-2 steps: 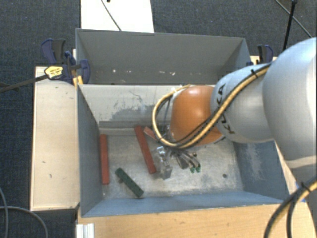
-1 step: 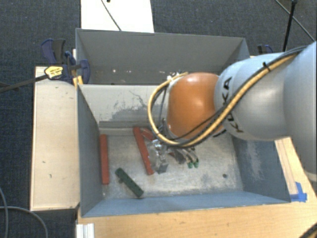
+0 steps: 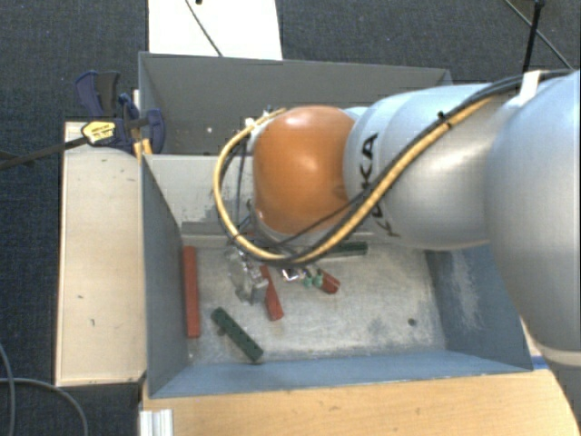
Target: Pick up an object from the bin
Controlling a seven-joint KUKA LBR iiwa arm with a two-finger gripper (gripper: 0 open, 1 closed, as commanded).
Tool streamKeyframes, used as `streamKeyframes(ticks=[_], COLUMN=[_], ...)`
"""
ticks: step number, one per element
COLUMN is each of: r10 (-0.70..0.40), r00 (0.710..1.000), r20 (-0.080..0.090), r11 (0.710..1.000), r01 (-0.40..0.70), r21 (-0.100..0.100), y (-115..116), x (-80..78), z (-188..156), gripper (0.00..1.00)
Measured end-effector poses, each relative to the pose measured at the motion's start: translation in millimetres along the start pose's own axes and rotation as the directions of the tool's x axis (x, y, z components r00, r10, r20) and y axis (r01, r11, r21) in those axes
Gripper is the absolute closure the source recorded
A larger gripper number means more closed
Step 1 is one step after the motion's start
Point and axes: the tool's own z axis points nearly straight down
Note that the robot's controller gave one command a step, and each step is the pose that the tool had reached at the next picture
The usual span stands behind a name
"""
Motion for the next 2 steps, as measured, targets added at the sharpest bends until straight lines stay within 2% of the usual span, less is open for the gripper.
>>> streamKeyframes(ticks=[1,2], r10=[-0.156,-0.26], r00=[0.988,0.966], r20=[0.0,-0.01], r11=[0.988,0.966], r01=[0.156,0.26], r21=[0.003,-0.003], y=[-17.2,37.5], x=[36.4,19.7], z=[-66.8,8.4], gripper=[1.0,1.0])
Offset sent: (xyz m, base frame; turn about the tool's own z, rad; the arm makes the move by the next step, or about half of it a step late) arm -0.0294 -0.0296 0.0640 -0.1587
